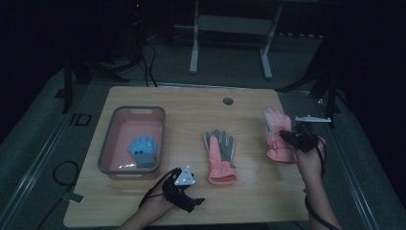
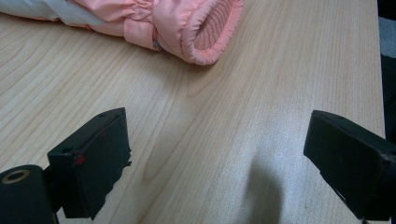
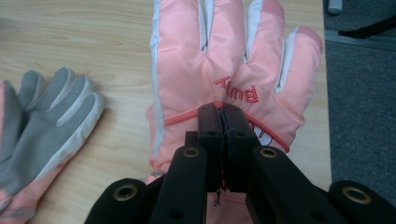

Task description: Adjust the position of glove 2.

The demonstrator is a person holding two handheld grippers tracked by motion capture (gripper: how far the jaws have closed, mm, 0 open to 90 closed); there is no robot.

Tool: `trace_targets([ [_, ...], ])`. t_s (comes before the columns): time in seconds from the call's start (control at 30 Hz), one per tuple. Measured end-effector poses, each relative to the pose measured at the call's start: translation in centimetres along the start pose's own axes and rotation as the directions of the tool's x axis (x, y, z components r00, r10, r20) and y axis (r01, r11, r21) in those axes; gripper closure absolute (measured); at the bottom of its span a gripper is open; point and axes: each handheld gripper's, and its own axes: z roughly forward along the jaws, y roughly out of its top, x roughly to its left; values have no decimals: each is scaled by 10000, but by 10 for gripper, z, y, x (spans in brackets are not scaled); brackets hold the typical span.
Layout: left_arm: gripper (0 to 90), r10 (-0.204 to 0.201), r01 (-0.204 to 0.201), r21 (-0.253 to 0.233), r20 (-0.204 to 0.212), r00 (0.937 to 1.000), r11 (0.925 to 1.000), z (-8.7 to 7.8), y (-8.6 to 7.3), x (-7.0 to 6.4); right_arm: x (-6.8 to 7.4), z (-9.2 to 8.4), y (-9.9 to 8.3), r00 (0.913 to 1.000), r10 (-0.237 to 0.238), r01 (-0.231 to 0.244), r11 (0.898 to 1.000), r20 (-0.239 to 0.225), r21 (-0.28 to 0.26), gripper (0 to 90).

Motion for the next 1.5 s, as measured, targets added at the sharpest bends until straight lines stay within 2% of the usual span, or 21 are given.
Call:
trace_targets([
  [0.17,73,2,-2,-8,19,10000,10000,0,0,0,6,-16,-18,9999,121,-119,9997,-97,194,877],
  [0.23,73,10,-10,-8,0,10000,10000,-1,0,0,7,-18,-21,9999,111,-109,9997,-108,230,878],
  [0.27,73,4,-4,-14,8,10000,10000,-1,0,0,12,-21,-31,9997,140,-132,9992,-201,367,877],
  [0.37,73,-2,2,-25,19,10000,10000,-1,0,0,17,-22,-43,9993,246,-231,9984,-296,511,877],
  [0.63,73,-34,34,-30,-1,10000,10000,-1,0,0,24,-5,-60,9986,362,-329,9961,-383,824,876],
  [0.7,73,-39,39,-31,-39,10000,10000,-1,0,0,23,6,-64,9988,410,-385,9957,-280,844,871],
  [0.83,73,-20,20,9,-51,10000,10000,-1,-1,0,20,16,-67,9984,565,-556,9945,-76,884,863],
  [0.87,73,-8,8,15,-49,10000,10000,-1,-1,0,18,23,-70,9988,476,-482,9941,79,970,881],
  [0.93,73,-7,7,29,-43,10000,10000,-1,-1,0,18,26,-72,9989,460,-465,9937,68,1020,880],
  [1.1,73,-18,18,73,-19,10000,10000,0,-2,0,20,29,-74,9997,194,-206,9944,126,1033,866],
  [1.23,73,-18,18,77,13,10000,10000,1,-2,0,16,24,-70,9998,85,-67,9956,-185,936,792],
  [1.37,73,-9,9,103,35,10000,9999,1,-1,0,11,16,-64,9973,-653,681,9935,-338,915,702],
  [1.43,73,3,-4,106,33,10000,9999,1,-1,0,8,14,-60,9924,-1115,1168,9868,-528,1118,629],
  [1.5,73,-11,11,90,41,10000,10000,1,-1,0,5,12,-58,9883,-1411,1471,9824,-586,1151,620],
])
